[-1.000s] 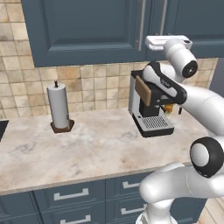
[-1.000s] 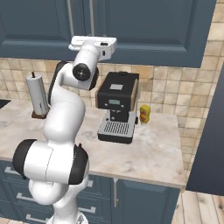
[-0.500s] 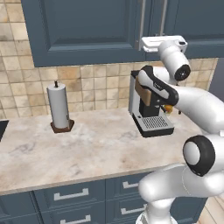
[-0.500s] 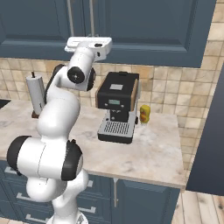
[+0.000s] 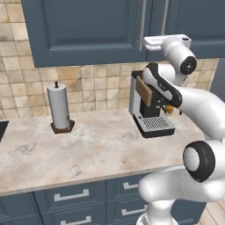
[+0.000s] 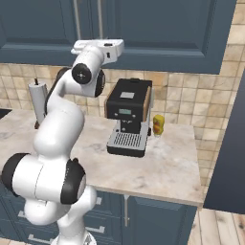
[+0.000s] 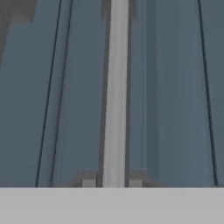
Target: Pick the sponge and dish brush from the cabinet and place them on the counter.
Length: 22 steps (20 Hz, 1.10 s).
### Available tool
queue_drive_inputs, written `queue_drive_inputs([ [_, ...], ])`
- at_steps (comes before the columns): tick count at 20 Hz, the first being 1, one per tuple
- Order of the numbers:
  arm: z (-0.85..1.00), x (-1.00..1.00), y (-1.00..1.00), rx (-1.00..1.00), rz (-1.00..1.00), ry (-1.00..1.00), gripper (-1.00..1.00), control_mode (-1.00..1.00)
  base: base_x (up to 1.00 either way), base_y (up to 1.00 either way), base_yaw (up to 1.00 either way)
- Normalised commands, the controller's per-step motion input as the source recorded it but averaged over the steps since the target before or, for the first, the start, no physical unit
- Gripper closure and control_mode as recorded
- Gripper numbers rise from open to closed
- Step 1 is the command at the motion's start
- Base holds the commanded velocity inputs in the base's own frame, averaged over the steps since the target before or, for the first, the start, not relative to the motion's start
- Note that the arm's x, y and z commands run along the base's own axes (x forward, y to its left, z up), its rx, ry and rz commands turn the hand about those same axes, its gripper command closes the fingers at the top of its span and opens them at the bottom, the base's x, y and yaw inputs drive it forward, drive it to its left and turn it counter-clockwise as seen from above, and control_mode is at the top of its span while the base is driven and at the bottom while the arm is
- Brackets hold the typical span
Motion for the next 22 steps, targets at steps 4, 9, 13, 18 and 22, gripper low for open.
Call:
queue_drive_inputs([
  [4,0.22,-0.42,-0.26,-0.05,0.00,0.13,1.00,-1.00,0.00,0.00,0.00],
  [9,0.19,-0.52,-0.34,-0.01,0.00,0.03,1.00,-1.00,0.00,0.00,0.00],
  [13,0.14,-0.58,-0.45,0.00,-0.01,0.00,1.00,-1.00,0.00,0.00,0.00],
  [18,0.14,-0.60,-0.52,0.00,-0.02,0.00,1.00,-1.00,0.00,0.00,0.00],
  [22,0.15,-0.58,-0.54,0.00,-0.02,0.00,1.00,-1.00,0.00,0.00,0.00],
])
